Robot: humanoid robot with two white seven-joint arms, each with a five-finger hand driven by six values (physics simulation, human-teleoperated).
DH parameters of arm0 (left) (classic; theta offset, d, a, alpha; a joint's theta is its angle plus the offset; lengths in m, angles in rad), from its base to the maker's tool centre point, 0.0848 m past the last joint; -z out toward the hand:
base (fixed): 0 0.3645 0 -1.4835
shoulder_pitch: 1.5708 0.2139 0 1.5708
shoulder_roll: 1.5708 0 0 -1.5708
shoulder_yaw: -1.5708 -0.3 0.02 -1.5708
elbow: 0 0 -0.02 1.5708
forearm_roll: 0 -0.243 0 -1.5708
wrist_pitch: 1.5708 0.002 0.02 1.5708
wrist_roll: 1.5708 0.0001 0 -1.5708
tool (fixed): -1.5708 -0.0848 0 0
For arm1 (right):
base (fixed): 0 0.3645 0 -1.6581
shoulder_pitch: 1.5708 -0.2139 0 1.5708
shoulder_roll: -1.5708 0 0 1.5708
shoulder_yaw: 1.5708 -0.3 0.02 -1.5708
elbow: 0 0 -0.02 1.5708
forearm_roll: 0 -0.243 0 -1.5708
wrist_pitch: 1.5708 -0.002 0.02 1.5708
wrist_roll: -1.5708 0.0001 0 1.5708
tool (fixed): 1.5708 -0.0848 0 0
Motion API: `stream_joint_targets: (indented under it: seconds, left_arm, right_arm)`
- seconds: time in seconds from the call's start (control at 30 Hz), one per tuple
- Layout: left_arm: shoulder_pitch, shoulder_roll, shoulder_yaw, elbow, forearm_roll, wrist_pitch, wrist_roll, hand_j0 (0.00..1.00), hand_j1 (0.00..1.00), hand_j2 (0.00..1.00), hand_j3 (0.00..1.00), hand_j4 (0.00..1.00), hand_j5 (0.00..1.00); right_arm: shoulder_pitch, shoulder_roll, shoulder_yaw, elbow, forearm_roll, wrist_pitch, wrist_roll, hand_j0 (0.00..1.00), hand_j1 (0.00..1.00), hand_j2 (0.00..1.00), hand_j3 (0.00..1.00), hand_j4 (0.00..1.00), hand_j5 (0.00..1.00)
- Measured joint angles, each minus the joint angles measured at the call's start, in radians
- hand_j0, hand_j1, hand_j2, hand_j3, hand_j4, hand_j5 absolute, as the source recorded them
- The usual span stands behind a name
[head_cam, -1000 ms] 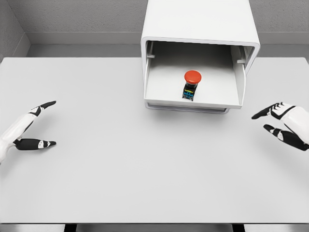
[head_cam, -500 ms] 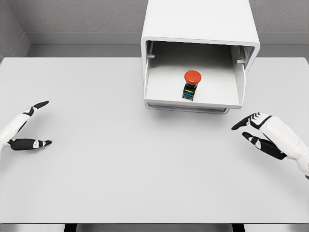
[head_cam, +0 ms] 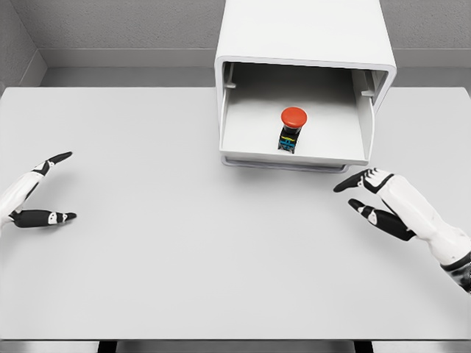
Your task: Slide open multi-storey tabletop storage cabinets and put open load switch and slide close multi-storey tabletop storage cabinets
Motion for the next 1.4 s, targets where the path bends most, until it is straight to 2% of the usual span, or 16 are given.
stream_joint_targets:
  seconds: [0.13,0.47,1.13,1.4]
  left_arm:
    - [0.002,0.002,0.014,-0.009,0.012,0.000,0.000,1.00,1.00,1.00,1.00,1.00,1.00]
    - [0.008,0.004,0.011,-0.016,0.113,0.000,0.000,1.00,1.00,1.00,1.00,1.00,1.00]
    - [0.015,0.001,0.014,-0.024,0.123,0.000,0.000,1.00,1.00,1.00,1.00,1.00,1.00]
    - [0.015,0.000,0.015,-0.024,0.123,0.000,0.000,1.00,1.00,1.00,1.00,1.00,1.00]
  right_arm:
    - [-0.011,0.023,0.014,0.000,0.000,0.000,0.000,0.59,0.59,0.59,0.59,0.59,0.59]
    - [-0.051,0.067,0.038,0.000,0.000,0.000,0.001,0.59,0.59,0.59,0.59,0.59,0.59]
    - [-0.120,0.077,0.086,0.013,0.046,0.000,0.002,0.62,0.62,0.62,0.62,0.62,0.62]
    - [-0.176,0.077,0.118,0.051,0.059,0.000,0.003,0.64,0.64,0.64,0.64,0.64,0.64]
